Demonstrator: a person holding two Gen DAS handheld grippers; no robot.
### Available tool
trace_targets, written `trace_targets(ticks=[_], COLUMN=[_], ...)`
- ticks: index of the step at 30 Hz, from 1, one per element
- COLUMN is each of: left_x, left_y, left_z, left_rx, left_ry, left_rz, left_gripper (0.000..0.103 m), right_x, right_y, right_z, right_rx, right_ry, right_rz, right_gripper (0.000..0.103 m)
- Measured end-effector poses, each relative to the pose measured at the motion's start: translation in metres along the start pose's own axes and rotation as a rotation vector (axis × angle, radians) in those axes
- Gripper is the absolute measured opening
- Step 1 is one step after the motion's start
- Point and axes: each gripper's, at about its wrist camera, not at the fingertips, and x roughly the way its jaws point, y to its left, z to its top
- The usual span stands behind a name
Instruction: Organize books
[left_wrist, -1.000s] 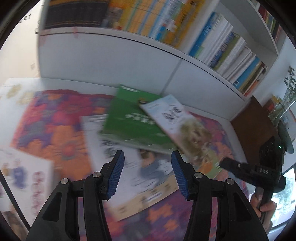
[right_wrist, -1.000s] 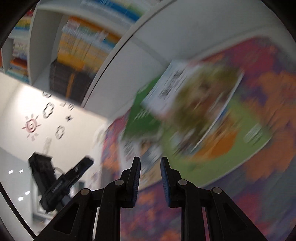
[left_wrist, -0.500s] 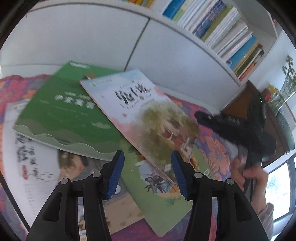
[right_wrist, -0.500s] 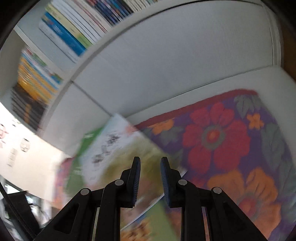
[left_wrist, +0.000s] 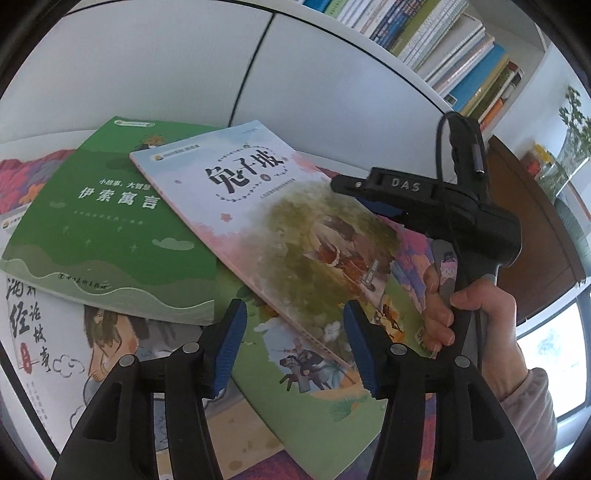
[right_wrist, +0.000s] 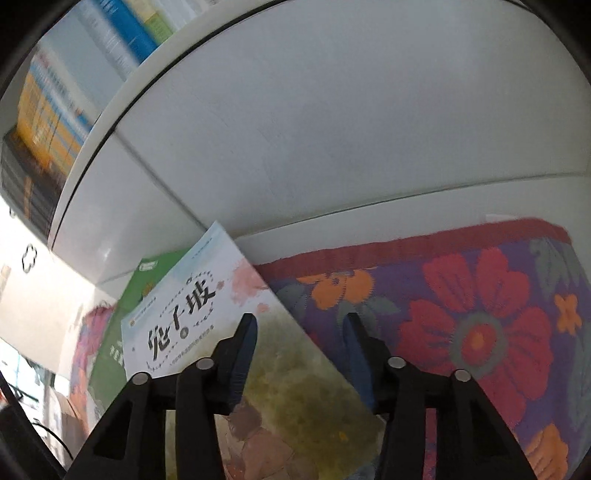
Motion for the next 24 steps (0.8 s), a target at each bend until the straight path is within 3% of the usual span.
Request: trace_targets(ticks=[8,18,24], left_x=[0.001,-0.012,-0.028], left_y=[-0.002,0.0,0.001], left_z=[0.004,-0.004,-0.028], left_rx=[0.004,0.027,0.018], left_ry=[0.014,0.063,0.116], left_rz=[0.024,0.053,-0.028], left_gripper=[0.054,0.054,0.054], right_x=[-0.008,-0.039,-0.067], right_y=[0.027,0.021,0.019], right_z=[-0.015,-0.041,-0.074], right_rx=[-0.135,-0.082,-0.07], right_ry=[0.059,0.116,0.144], right_rz=[-0.065,-0.023,-0.033], right_gripper=[0.05,0.05,0.051])
